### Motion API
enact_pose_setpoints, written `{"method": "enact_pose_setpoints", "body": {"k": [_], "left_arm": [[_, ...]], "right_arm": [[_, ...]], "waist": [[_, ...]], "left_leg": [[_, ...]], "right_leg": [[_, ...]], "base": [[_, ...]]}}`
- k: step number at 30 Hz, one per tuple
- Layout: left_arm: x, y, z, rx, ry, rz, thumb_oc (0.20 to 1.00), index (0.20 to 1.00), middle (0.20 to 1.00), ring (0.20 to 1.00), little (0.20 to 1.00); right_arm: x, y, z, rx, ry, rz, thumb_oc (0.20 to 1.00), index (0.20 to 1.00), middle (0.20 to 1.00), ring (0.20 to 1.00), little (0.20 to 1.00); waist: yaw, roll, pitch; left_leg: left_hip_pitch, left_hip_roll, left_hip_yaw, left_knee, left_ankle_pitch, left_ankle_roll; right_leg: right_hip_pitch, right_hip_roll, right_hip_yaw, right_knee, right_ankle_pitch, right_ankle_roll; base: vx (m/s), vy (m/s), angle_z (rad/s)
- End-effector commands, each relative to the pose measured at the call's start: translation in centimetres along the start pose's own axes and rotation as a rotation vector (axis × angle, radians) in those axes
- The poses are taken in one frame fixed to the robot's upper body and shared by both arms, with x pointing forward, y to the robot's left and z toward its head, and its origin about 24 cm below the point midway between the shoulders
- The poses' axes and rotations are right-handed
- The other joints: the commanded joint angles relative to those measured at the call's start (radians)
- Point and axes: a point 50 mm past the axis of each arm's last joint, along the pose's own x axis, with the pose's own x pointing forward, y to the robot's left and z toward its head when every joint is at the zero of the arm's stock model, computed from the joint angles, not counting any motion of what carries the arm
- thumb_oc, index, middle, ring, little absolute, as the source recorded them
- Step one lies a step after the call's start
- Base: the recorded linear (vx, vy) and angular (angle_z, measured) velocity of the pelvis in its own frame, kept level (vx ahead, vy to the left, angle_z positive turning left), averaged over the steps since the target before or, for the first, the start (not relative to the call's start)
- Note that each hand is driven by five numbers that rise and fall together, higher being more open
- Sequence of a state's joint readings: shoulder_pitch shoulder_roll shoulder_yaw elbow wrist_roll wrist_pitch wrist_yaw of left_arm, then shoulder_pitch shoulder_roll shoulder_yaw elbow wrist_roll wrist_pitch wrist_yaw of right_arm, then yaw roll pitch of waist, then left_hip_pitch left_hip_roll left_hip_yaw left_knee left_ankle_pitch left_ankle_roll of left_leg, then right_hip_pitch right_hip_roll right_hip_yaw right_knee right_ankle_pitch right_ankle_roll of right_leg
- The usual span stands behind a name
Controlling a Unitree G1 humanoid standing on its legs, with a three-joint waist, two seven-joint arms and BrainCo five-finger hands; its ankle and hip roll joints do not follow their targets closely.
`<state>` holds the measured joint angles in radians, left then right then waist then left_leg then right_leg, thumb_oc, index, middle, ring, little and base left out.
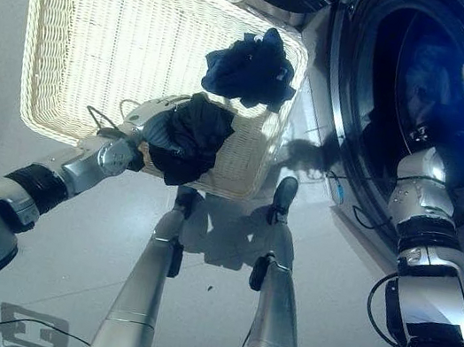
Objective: Put the clothes into the washing machine.
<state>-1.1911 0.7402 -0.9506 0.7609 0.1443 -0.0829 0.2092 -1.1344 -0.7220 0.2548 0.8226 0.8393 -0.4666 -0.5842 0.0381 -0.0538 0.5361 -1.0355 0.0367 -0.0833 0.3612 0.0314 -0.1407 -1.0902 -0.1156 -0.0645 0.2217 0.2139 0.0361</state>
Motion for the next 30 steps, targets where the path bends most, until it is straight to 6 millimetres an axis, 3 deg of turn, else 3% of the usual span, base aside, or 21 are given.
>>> {"method": "enact_pose_setpoints", "body": {"k": [1, 8, 17, 21, 30], "left_arm": [[-1.1, -4.2, -1.3, -0.008, 0.095, -0.173, 0.2, 0.2, 0.2, 0.2, 0.2], [-1.1, -3.1, -1.1, -0.145, 0.072, -0.059, 0.2, 0.2, 0.2, 0.2, 0.2], [-1.7, -1.0, 0.4, -0.572, -0.048, 0.273, 0.2, 0.2, 0.2, 0.2, 0.2], [-2.4, -0.3, 1.1, -0.673, -0.111, 0.377, 0.2, 0.2, 0.2, 0.2, 0.2], [-4.4, 2.1, 3.6, -0.924, -0.359, 0.576, 0.2, 0.2, 0.2, 0.2, 0.2]], "right_arm": [[0.1, 1.3, 3.0, 0.003, -0.161, 0.083, 1.0, 1.0, 1.0, 1.0, 1.0], [-1.5, 2.6, 3.0, 0.015, -0.188, 0.179, 1.0, 1.0, 1.0, 1.0, 1.0], [-4.9, 3.0, 2.4, -0.02, -0.238, 0.203, 1.0, 1.0, 1.0, 1.0, 1.0], [-6.0, 2.7, 2.1, -0.014, -0.24, 0.234, 1.0, 1.0, 1.0, 1.0, 1.0], [-10.0, 3.9, 0.5, 0.045, -0.11, 0.505, 1.0, 1.0, 1.0, 1.0, 1.0]], "waist": [[-0.049, 0.065, -0.016], [-0.053, 0.073, -0.016], [-0.045, 0.076, -0.016], [-0.042, 0.078, -0.016], [-0.04, 0.075, -0.016]], "left_leg": [[0.04, -0.083, 0.054, -0.114, 0.035, 0.09], [0.041, -0.08, 0.063, -0.115, 0.035, 0.086], [0.042, -0.082, 0.06, -0.122, 0.045, 0.087], [0.041, -0.086, 0.059, -0.118, 0.046, 0.089], [0.046, -0.093, 0.058, -0.121, 0.054, 0.093]], "right_leg": [[0.027, 0.088, -0.076, 0.083, -0.082, 0.106], [0.024, 0.085, -0.07, 0.089, -0.094, 0.105], [0.019, 0.079, -0.077, 0.107, -0.106, 0.102], [0.016, 0.079, -0.08, 0.115, -0.107, 0.1], [0.018, 0.078, -0.085, 0.125, -0.109, 0.094]], "base": [[0.0, 0.044, -0.01], [-0.01, 0.028, -0.05], [0.0, 0.001, -0.01], [0.0, 0.0, 0.0], [0.0, 0.0, 0.0]]}}
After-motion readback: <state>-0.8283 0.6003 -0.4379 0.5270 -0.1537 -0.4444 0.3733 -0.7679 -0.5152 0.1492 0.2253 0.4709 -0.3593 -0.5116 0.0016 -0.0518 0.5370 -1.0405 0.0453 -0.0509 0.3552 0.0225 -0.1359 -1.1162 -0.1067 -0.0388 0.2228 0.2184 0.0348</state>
